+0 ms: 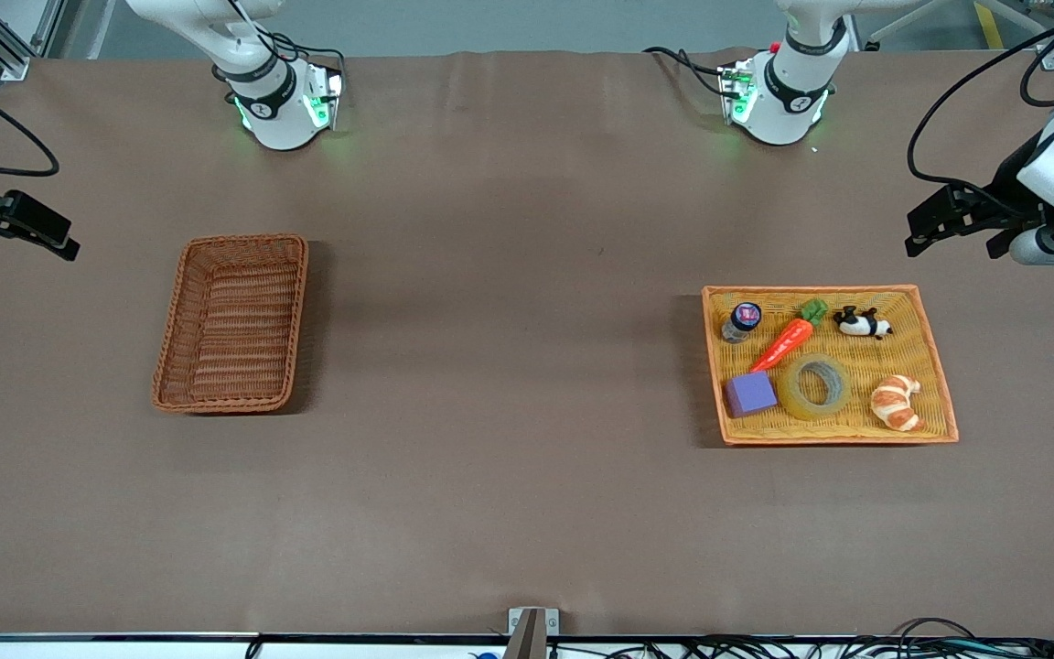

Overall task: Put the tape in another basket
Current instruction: 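Reach the left gripper down to the yellow tape roll in the tray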

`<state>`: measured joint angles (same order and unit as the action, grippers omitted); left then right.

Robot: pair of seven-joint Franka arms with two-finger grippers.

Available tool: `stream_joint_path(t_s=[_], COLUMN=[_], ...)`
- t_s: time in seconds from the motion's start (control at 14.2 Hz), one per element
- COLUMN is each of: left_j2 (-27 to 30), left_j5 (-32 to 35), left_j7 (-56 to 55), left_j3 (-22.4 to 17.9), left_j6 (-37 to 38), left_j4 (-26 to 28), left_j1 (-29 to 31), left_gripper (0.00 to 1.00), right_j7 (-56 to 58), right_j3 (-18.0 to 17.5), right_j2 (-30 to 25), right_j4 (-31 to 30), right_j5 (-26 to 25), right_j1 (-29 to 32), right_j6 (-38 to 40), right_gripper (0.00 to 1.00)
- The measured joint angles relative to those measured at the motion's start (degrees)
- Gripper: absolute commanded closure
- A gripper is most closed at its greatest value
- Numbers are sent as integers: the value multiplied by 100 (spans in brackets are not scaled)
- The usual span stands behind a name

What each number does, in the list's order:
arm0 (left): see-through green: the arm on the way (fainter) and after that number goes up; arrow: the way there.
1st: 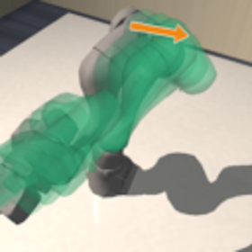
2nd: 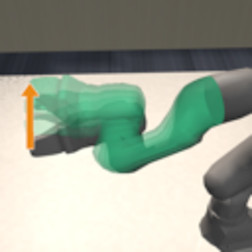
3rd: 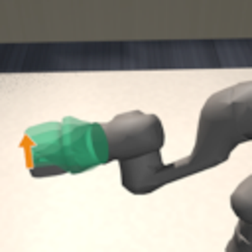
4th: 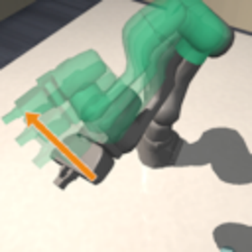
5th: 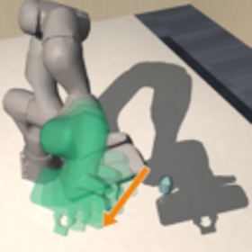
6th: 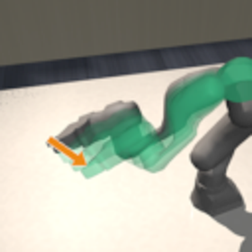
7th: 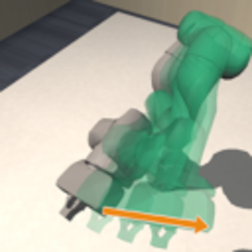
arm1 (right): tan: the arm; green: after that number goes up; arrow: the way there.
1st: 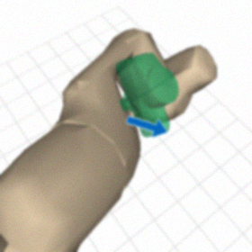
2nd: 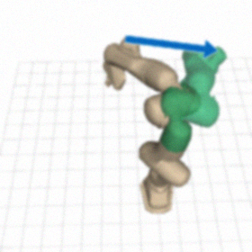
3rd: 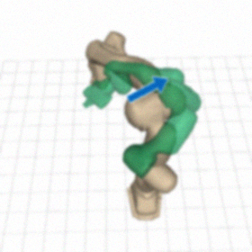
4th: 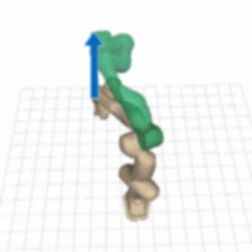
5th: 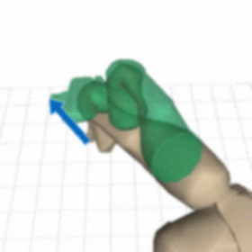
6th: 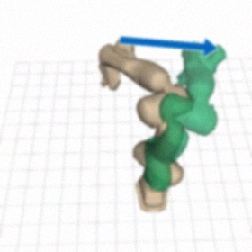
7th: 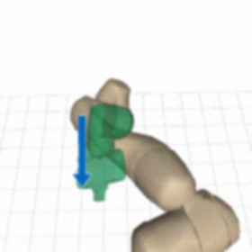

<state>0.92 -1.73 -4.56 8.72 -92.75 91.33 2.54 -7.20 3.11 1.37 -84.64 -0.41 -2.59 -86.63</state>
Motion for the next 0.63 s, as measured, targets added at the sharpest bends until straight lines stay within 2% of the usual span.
stream_joint_path(t_s=[0.42,0.63], left_j2=[-4,-89], left_j5=[0,0], left_j7=[7,30], left_j3=[-8,-13], left_j6=[0,2], left_j4=[0,10], left_j1=[72,187], left_gripper=[1,5], right_j7=[30,53], right_j3=[-7,-10], right_j2=[0,0], right_j4=[0,0], right_j5=[0,0], right_j1=[0,0], right_j6=[3,11], right_gripper=[0,0])
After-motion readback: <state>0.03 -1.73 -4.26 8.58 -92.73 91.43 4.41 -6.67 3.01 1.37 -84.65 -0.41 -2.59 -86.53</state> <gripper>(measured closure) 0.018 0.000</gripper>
